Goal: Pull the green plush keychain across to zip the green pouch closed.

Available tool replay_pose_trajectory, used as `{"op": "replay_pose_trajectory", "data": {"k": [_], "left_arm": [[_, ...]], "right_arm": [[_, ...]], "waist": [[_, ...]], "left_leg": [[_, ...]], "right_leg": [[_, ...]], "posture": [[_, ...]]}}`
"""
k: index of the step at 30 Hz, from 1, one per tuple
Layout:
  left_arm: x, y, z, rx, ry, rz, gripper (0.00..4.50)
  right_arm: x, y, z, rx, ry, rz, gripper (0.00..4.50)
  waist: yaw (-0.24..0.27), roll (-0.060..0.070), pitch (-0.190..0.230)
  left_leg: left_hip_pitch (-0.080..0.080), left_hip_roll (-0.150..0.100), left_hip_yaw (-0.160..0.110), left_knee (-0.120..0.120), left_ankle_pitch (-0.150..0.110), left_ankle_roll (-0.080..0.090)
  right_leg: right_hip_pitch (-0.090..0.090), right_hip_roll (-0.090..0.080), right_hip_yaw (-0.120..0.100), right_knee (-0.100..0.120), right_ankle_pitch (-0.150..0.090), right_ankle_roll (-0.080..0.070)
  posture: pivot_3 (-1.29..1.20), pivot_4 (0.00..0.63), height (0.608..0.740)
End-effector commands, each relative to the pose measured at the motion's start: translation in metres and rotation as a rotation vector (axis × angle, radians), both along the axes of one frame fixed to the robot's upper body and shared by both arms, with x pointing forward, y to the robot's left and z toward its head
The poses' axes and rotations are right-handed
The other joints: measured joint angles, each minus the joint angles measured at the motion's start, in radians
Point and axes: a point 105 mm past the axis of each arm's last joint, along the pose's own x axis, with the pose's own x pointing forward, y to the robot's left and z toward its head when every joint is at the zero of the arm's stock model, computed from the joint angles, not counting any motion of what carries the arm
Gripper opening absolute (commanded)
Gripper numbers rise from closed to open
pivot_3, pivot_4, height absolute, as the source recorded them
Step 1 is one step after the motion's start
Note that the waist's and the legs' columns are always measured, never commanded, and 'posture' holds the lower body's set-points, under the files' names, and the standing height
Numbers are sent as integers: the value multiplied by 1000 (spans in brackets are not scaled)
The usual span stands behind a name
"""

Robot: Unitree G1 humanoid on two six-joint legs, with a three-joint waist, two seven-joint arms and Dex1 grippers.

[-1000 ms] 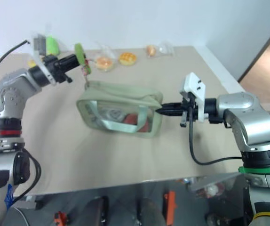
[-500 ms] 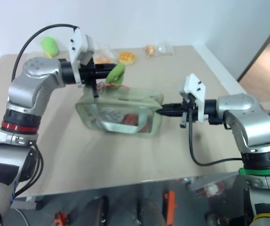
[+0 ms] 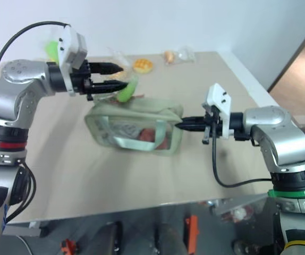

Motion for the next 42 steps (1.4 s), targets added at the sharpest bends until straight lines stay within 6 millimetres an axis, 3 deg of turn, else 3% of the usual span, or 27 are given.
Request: {"op": "replay_pose_trajectory", "data": {"k": [1, 8, 12, 14, 16, 18, 24, 30, 34, 41, 42], "left_arm": [[-7, 16, 10, 34, -57, 9, 3681], [-23, 59, 13, 67, -19, 39, 3681], [-24, 90, 12, -17, 56, 108, 3681], [-28, 104, -1, -38, 135, 112, 3681], [-27, 115, -35, 47, 212, 160, 3681], [-29, 116, -54, 79, 263, 155, 3681], [-28, 101, -70, 8, 320, 108, 3681], [-26, 89, -71, -53, 356, 63, 3681], [-24, 86, -77, -61, 375, 57, 2641], [-22, 85, -78, -70, 389, 62, 164], [-20, 86, -80, -65, 390, 83, 46]], "right_arm": [[-2, 5, 12, 8, -47, 29, 0], [-2, 6, 12, 13, -45, 35, 0], [-1, 8, 10, 14, -42, 40, 0], [-1, 9, 9, 16, -39, 40, 0], [0, 9, 8, 18, -36, 41, 0], [-1, 10, 8, 19, -34, 43, 0], [-2, 11, 7, 21, -28, 46, 0], [-3, 9, 7, 18, -31, 35, 0], [-4, 7, 7, 18, -31, 29, 0], [-3, 6, 6, 20, -33, 21, 0], [-3, 6, 6, 20, -33, 18, 0]], "waist": [[-1, 0, 0], [-7, 0, 0], [-7, 0, 0], [-8, 0, 0], [-14, 0, 0], [-15, 1, 0], [-14, -1, 0], [-15, -2, 0], [-15, -2, 0], [-15, -2, 0], [-15, -2, 0]], "left_leg": [[0, 0, 0, 0, 0, 0], [0, 0, 0, 0, 0, 0], [0, 1, 0, 0, 0, 0], [0, 1, 1, 0, 0, 0], [1, 1, 1, 0, 0, 0], [1, 1, 2, -1, 0, 0], [1, 2, 2, 0, 0, 0], [0, 2, 2, 0, 0, 0], [0, 2, 2, -1, 0, 0], [0, 2, 2, 0, 0, 0], [0, 2, 2, 0, 0, 0]], "right_leg": [[0, 0, 0, 0, 0, 0], [-1, 0, 0, 0, 0, 0], [0, 0, 0, 0, 0, -1], [0, 0, 0, 0, 0, -1], [0, 0, 0, 0, 0, -1], [0, 0, 1, 0, -1, -1], [-1, 0, 1, 0, 0, -1], [-1, 0, 1, 0, 0, -1], [-1, 0, 1, 0, 0, -1], [-1, 0, 1, 0, 0, -1], [-1, 0, 1, 0, 0, -1]], "posture": [[0, 150, 740], [0, 150, 740], [0, 150, 740], [0, 150, 740], [0, 150, 740], [0, 150, 740], [0, 150, 740], [0, 150, 740], [0, 150, 740], [0, 150, 740], [0, 150, 740]]}}
